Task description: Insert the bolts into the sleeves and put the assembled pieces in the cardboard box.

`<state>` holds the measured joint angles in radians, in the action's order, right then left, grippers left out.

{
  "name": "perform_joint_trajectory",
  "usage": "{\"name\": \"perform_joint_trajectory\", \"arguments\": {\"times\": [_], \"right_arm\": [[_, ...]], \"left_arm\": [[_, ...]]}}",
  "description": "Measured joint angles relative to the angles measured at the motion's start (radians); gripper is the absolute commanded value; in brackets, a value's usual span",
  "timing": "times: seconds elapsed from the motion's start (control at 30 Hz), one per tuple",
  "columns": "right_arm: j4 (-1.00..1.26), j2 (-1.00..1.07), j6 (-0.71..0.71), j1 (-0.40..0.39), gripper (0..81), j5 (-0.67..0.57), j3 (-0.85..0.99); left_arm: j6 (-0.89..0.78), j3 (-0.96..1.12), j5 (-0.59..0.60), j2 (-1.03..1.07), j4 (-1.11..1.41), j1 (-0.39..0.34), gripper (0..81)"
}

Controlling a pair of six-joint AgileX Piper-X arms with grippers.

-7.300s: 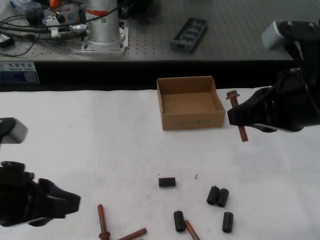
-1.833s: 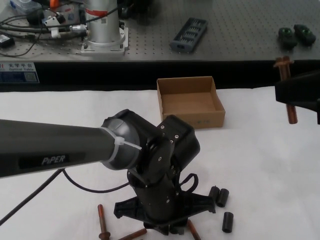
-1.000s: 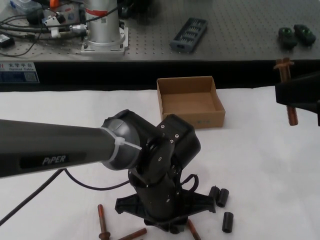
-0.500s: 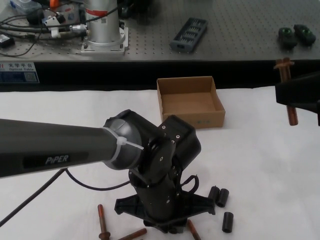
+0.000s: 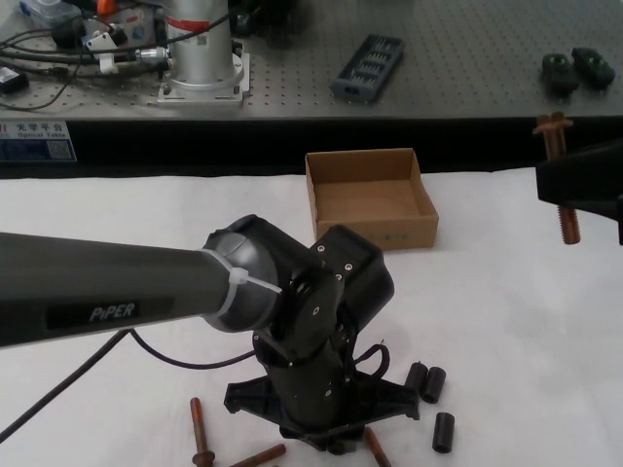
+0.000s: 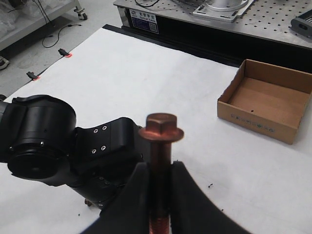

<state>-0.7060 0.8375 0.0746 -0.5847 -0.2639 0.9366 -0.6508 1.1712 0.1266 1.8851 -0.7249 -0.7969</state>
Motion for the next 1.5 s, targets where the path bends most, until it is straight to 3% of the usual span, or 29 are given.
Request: {"name": "perform_joint_trajectory", "arguments": {"times": [0.83, 1.1, 1.5], "right_arm": [[0.0, 0.0, 0.0, 0.0, 5.9, 0.0, 0.0], [0.0, 0.0, 0.0, 0.0, 5.9, 0.0, 0.0], [0.0, 0.0, -0.011, 0.0, 5.9, 0.0, 0.0]], "left_arm": [[0.148, 0.001, -0.004, 0.0, -0.006, 0.0, 22.1], [0.153, 0.001, -0.014, 0.002, -0.007, 0.0, 3.0], [0.208, 0.001, -0.012, -0.005, 0.07, 0.0, 2.7]]}}
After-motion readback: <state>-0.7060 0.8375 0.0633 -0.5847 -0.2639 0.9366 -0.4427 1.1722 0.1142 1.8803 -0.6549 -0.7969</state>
